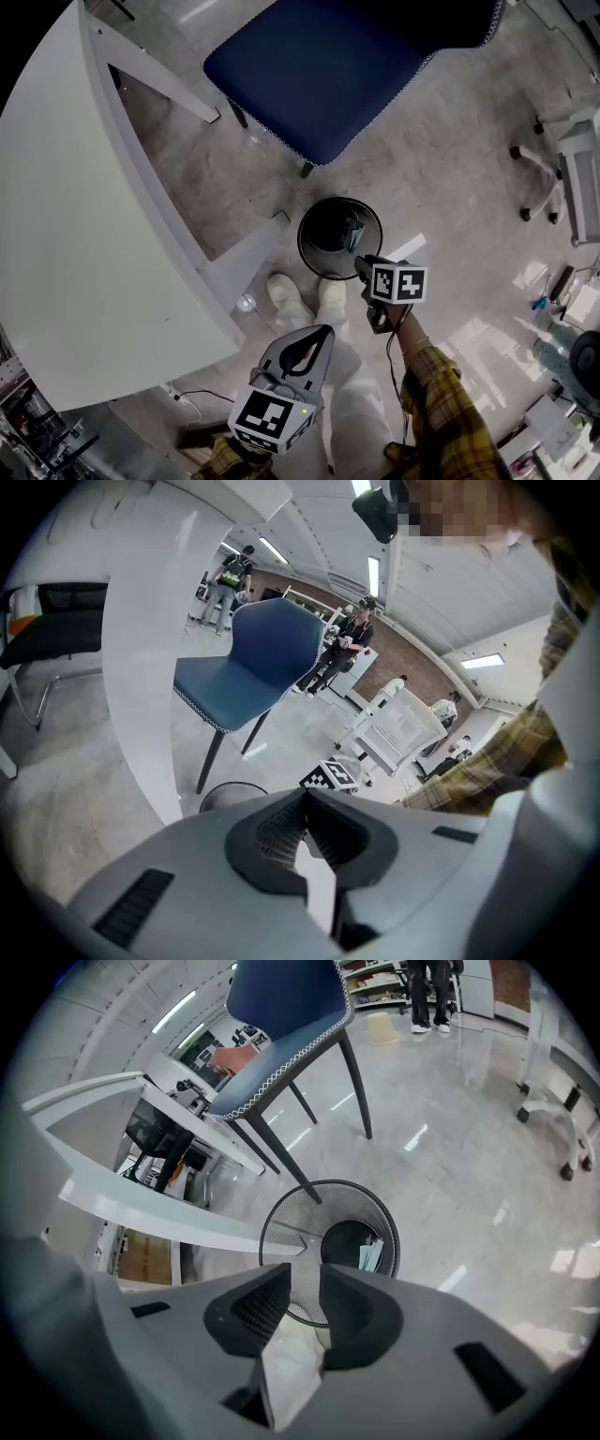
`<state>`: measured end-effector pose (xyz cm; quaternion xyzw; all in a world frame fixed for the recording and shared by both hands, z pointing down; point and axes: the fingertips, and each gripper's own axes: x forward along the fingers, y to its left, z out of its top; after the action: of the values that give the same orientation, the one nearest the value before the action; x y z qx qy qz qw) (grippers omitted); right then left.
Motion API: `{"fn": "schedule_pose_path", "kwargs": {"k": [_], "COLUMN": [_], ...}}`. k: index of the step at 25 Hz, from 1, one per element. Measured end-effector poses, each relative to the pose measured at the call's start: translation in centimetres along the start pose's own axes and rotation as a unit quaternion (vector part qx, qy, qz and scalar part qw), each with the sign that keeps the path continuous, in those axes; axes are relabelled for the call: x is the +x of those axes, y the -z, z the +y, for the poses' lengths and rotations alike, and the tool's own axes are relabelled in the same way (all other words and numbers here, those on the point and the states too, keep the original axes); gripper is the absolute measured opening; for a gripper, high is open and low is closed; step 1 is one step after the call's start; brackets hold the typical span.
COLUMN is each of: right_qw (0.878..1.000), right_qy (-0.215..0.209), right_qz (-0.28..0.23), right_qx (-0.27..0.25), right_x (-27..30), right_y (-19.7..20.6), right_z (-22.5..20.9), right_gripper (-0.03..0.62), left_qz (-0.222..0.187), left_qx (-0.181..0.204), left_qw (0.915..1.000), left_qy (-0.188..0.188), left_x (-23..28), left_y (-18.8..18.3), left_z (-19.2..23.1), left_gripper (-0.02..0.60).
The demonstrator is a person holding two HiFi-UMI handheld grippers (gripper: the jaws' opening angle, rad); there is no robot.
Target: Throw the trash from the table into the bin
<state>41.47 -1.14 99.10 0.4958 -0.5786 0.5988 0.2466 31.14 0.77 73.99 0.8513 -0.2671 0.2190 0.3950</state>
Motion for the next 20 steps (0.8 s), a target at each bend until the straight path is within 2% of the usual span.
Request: {"fn": "schedule_pose_path", "kwargs": {"k": [5, 9, 20], "right_qw": [1.000, 0.999, 0.995], "right_qy": [-0.003, -0.009, -0.019], "right_qz": [-0.007, -0.020, -0.062], "right_qx": [-0.007, -0.026, -0.070], "right_x": [-1.4, -3.9, -18.8], "right_y": [-0.4, -1.8, -5.8], "right_z": [1.5, 3.4, 9.2], "right_gripper": [0.087, 0.087, 0.087], "left_qz": [-0.010, -0.032, -0.082], "left_qx": [0.009, 0.014, 0.043], "left_qw": [0.9999, 0.9994, 0.9956], "left_qy": [-0.001, -0.001, -0.010], "left_x": [-1.0, -2.3, -10.1], "left_y": [-1.2, -3.7, -12.9], "left_z": [-0.7, -2.1, -9.5], "left_gripper": [0.008, 0.008, 0.008]}}
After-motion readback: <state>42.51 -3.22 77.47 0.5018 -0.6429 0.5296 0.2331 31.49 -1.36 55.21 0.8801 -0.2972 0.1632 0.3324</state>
